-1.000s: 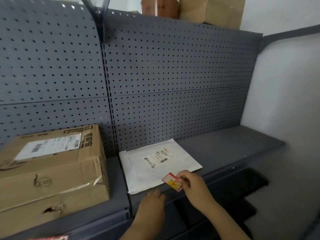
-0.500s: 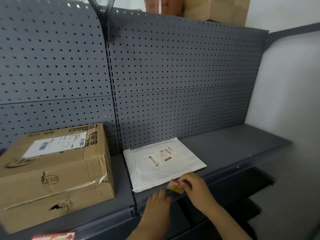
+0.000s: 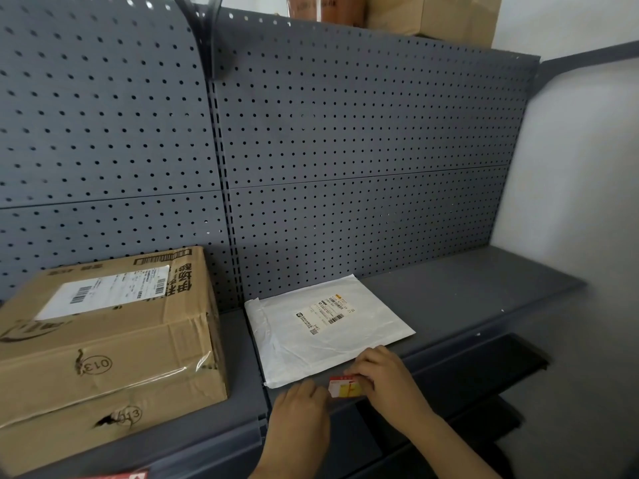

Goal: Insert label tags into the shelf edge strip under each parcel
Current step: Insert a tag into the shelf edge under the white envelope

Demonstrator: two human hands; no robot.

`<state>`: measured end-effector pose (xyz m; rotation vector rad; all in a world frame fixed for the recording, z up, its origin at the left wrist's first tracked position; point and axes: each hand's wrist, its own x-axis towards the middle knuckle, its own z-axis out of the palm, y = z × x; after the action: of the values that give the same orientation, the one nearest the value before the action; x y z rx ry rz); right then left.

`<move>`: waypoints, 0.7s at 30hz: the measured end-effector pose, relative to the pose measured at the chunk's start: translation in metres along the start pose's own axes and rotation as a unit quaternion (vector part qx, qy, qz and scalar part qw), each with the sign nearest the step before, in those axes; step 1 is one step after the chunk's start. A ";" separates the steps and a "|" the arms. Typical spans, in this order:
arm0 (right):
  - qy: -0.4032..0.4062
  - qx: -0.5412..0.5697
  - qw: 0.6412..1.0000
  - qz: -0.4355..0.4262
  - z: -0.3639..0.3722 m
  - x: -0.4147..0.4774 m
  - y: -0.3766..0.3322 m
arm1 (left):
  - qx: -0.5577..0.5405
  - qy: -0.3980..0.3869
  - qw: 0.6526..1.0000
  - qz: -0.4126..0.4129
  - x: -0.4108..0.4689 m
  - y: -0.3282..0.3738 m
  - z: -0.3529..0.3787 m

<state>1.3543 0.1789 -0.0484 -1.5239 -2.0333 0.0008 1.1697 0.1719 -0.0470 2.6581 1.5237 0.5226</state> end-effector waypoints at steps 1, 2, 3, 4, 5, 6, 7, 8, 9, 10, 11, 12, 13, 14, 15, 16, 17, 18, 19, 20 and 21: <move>-0.001 0.000 1.000 0.002 0.000 0.000 0.000 | -0.001 0.021 1.000 -0.002 0.001 -0.003 0.004; -0.002 0.001 1.000 0.004 0.000 0.000 0.000 | -0.005 0.032 0.999 -0.010 0.002 -0.006 0.005; -0.003 0.002 1.000 0.005 0.000 0.000 0.000 | 0.003 0.035 0.999 -0.011 0.003 -0.008 0.006; -0.004 0.004 1.000 0.006 0.000 0.001 0.000 | 0.007 0.036 0.999 -0.008 0.004 -0.008 0.006; -0.005 0.005 1.000 0.007 0.000 0.001 0.000 | 0.001 0.033 0.999 -0.009 0.005 -0.009 0.006; -0.006 0.006 1.000 0.009 0.000 0.001 0.000 | -0.002 0.030 1.000 -0.010 0.005 -0.009 0.005; -0.008 0.007 1.000 0.011 0.000 0.001 0.000 | -0.003 0.026 1.000 -0.013 0.004 -0.010 0.005; -0.010 0.007 1.000 0.013 0.000 0.001 -0.001 | -0.006 0.026 0.999 -0.017 0.004 -0.011 0.006; -0.014 0.008 1.000 0.016 0.000 0.001 -0.001 | -0.007 0.025 0.999 -0.020 0.004 -0.012 0.006; -0.016 0.009 1.000 0.021 0.000 0.001 -0.001 | -0.010 0.025 0.999 -0.021 0.004 -0.012 0.006; -0.016 0.015 0.999 0.029 0.001 0.001 -0.001 | -0.013 0.024 0.999 -0.020 0.003 -0.012 0.006; -0.013 0.023 0.999 0.039 0.001 -0.001 -0.001 | -0.017 0.024 0.999 -0.020 0.004 -0.012 0.006; -0.010 0.032 0.998 0.049 0.001 -0.002 -0.001 | -0.022 0.027 0.999 -0.018 0.004 -0.013 0.006; -0.007 0.038 0.998 0.057 0.002 -0.004 -0.001 | -0.024 0.029 0.999 -0.017 0.003 -0.013 0.004; -0.004 0.043 0.997 0.061 0.002 -0.006 -0.001 | -0.025 0.030 0.999 -0.015 0.003 -0.012 0.003; -0.002 0.045 0.997 0.061 0.002 -0.008 -0.002 | -0.026 0.029 0.999 -0.015 0.003 -0.012 0.002; 0.001 0.047 0.997 0.061 0.002 -0.009 -0.002 | -0.027 0.029 0.999 -0.015 0.002 -0.012 0.002; 0.006 0.048 0.997 0.065 0.001 -0.011 -0.002 | -0.029 0.029 0.999 -0.018 0.002 -0.011 0.001; 0.012 0.050 0.996 0.072 0.000 -0.012 -0.003 | -0.029 0.030 0.999 -0.020 0.002 -0.010 0.000; 0.020 0.053 0.995 0.079 -0.001 -0.014 -0.003 | -0.030 0.031 0.999 -0.020 0.001 -0.009 0.000; 0.027 0.055 0.994 0.086 -0.002 -0.015 -0.003 | -0.030 0.034 0.999 -0.020 0.001 -0.009 0.000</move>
<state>1.3548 0.1636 -0.0525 -1.6066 -1.8237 0.1340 1.1630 0.1771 -0.0483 2.5843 1.5494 0.6523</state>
